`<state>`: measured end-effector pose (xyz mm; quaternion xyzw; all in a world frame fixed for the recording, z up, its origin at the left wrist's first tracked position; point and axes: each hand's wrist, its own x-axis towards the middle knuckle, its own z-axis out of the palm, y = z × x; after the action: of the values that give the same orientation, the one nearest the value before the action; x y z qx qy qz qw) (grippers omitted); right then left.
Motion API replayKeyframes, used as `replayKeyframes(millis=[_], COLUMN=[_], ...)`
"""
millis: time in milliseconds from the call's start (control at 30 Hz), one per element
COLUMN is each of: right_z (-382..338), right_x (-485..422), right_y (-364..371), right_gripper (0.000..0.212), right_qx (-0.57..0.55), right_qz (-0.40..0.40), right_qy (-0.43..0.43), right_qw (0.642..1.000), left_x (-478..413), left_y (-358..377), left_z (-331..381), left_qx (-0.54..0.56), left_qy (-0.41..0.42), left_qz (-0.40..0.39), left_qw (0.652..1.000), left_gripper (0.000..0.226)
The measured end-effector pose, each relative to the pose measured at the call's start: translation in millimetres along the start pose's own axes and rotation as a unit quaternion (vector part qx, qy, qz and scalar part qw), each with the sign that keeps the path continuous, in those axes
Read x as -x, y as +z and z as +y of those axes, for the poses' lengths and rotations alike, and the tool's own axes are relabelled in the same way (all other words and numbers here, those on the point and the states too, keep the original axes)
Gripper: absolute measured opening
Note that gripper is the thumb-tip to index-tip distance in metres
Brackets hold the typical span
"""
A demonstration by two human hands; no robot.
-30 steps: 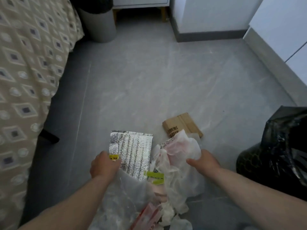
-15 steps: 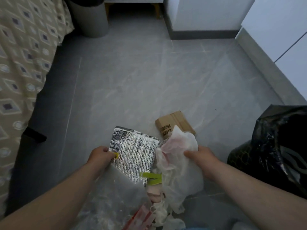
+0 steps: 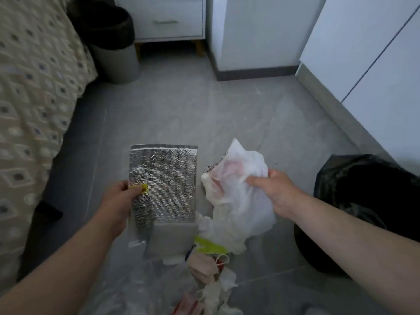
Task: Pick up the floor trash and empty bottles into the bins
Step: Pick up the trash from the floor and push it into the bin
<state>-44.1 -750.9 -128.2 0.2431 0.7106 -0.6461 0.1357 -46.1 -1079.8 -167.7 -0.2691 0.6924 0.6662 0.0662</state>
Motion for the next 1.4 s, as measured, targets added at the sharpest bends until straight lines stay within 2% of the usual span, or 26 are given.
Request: replayKeyframes(millis=[300, 467, 533, 733, 867, 933, 1000, 1133, 1200, 1267, 1333, 1367, 1400], right_z=[-69.8, -89.7, -98.6, -108.5, -98.5, -88.7, -80.2, -66.3, -63.0, -64.4, -65.7, -66.6, -67.1], right_x=[63.8, 88.9, 92.7, 106.7, 117.1, 119.1, 121.1, 121.0, 123.4, 129.9, 135.9, 138.3, 139.9], right_y=[-60.7, -125.1, -159.8, -272.1, -330.1, -353.0, -367.1, -382.4, -385.1, -386.0, -389.6, -391.2, -391.1], right_gripper=[0.013, 0.016, 0.008, 0.017, 0.015, 0.04, 0.054, 0.059, 0.053, 0.038, 0.026, 0.025, 0.026], right_qx=[-0.028, -0.065, -0.111, -0.226, -0.285, -0.3, -0.304, -0.278, -0.246, -0.197, -0.164, -0.157, -0.151], right_qz=[-0.029, -0.025, -0.002, 0.089, 0.103, 0.107, 0.112, 0.136, 0.155, 0.204, 0.237, 0.242, 0.242], right_qy=[-0.06, -0.092, -0.114, -0.203, -0.205, -0.191, -0.172, -0.152, -0.15, -0.144, -0.135, -0.133, -0.129], right_qw=[0.997, 0.993, 0.987, 0.949, 0.931, 0.929, 0.93, 0.939, 0.945, 0.948, 0.948, 0.948, 0.95], left_x=[74.7, 108.2, 120.6, 160.6, 191.4, 205.5, 216.8, 228.2, 230.9, 232.3, 235.6, 238.5, 239.9], left_y=[38.7, 92.2, 128.0, 247.9, 311.5, 338.7, 358.8, 373.3, 366.7, 357.0, 346.9, 342.0, 337.0], left_z=[76.2, 94.6, 96.0, 90.6, 82.0, 73.9, 61.6, 42.9, 44.7, 49.7, 53.8, 54.2, 51.4], left_qx=[0.097, 0.164, 0.181, 0.197, 0.169, 0.146, 0.118, -0.033, -0.103, -0.159, -0.262, -0.309, -0.35], left_qy=[0.027, 0.008, -0.011, -0.074, -0.105, -0.116, -0.123, -0.145, -0.114, -0.04, 0.091, 0.16, 0.226], left_qz=[-0.017, -0.062, -0.093, -0.181, -0.189, -0.177, -0.175, -0.283, -0.31, -0.289, -0.25, -0.23, -0.211], left_qw=[0.995, 0.984, 0.979, 0.961, 0.962, 0.966, 0.97, 0.948, 0.938, 0.943, 0.928, 0.909, 0.884], left_gripper=[0.012, 0.017, 0.014, 0.012, 0.008, 0.011, 0.015, 0.021, 0.019, 0.014, 0.008, 0.001, 0.007])
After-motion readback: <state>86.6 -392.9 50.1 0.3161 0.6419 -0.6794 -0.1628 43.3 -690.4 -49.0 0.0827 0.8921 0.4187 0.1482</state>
